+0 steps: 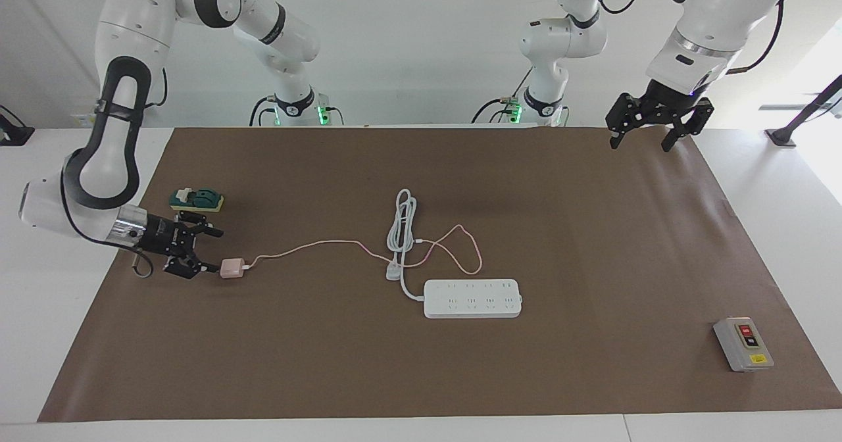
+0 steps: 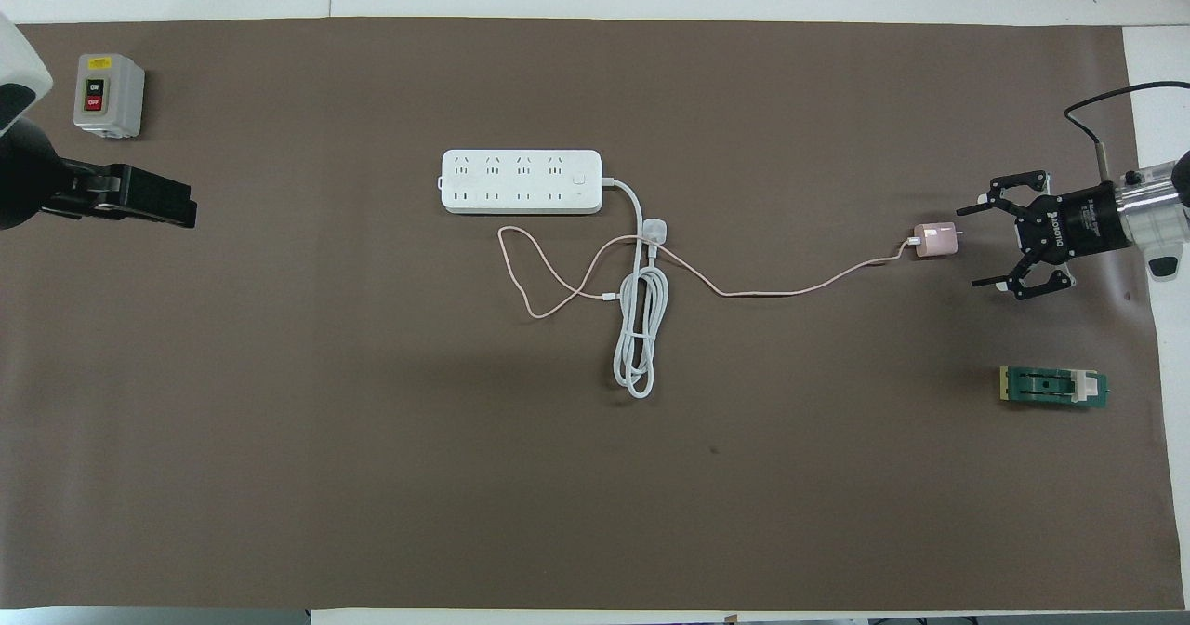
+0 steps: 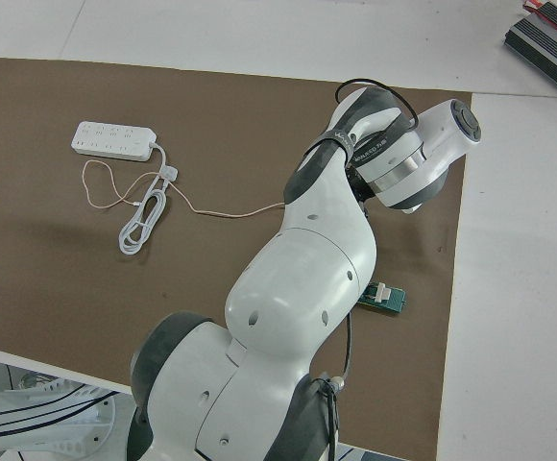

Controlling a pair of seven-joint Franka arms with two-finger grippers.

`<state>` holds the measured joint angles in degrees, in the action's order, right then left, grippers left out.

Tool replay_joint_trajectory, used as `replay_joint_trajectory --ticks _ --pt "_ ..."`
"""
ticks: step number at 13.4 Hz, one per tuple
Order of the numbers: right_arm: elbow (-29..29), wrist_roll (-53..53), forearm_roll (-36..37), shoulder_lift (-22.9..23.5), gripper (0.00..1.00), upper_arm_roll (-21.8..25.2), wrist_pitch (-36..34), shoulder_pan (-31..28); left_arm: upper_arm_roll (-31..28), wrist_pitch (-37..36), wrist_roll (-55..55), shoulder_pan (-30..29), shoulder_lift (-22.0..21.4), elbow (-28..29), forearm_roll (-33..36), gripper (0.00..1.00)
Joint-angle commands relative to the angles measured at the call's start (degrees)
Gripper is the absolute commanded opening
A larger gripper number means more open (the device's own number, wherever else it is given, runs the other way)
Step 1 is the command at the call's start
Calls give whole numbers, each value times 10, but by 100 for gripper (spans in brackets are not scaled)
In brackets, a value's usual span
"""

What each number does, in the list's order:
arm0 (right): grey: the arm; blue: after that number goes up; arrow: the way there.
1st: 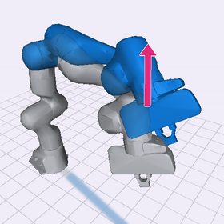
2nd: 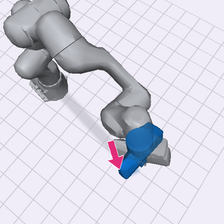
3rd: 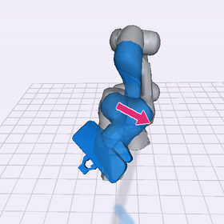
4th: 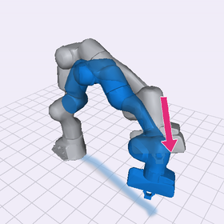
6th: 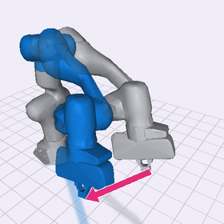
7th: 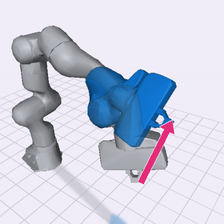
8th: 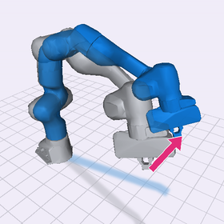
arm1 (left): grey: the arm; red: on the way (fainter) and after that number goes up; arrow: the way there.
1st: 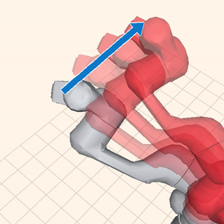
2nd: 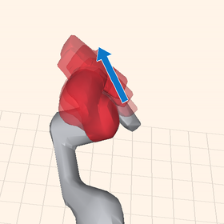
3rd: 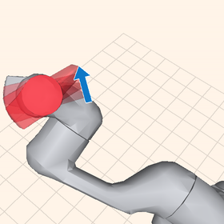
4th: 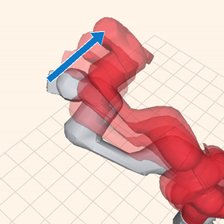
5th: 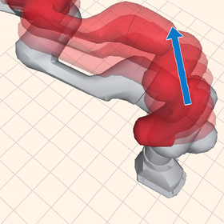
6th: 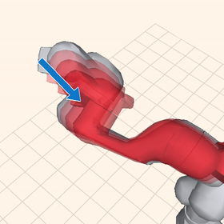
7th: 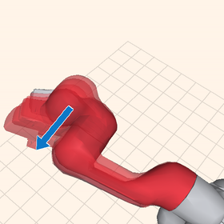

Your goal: Plug charger into power strip

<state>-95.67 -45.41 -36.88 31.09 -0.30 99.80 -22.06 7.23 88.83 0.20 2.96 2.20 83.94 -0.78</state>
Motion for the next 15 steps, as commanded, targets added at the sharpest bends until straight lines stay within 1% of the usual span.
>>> replay_joint_trajectory --ticks 1,2,5,7,9,11,12,14,15 --pt "35 -8 -13 49 100 -4 3 -5 1 0 -1 15 26 -28 -15 100" --pt "37 -9 -16 49 100 -4 1 -2 1 3 -2 15 32 -28 -30 100" --pt "38 -10 -31 54 100 -4 4 -1 2 7 -2 13 65 -28 -68 100" --pt "36 -9 -33 56 100 -4 14 0 -1 5 -3 -7 76 -23 -163 100" --pt "30 -6 -34 55 91 -4 22 0 0 -1 -3 -15 92 -21 -212 100" --pt "23 13 -35 55 81 -4 32 1 -1 -1 -2 -16 106 -20 -295 100" --pt "19 15 -36 55 67 -5 35 1 -1 1 -2 -16 112 -20 -345 100" --pt "18 22 -41 55 18 -4 36 1 -1 5 -3 -15 135 -19 -429 100" --pt "18 24 -42 55 0 -5 36 2 -3 10 -3 -12 145 -19 -467 100"
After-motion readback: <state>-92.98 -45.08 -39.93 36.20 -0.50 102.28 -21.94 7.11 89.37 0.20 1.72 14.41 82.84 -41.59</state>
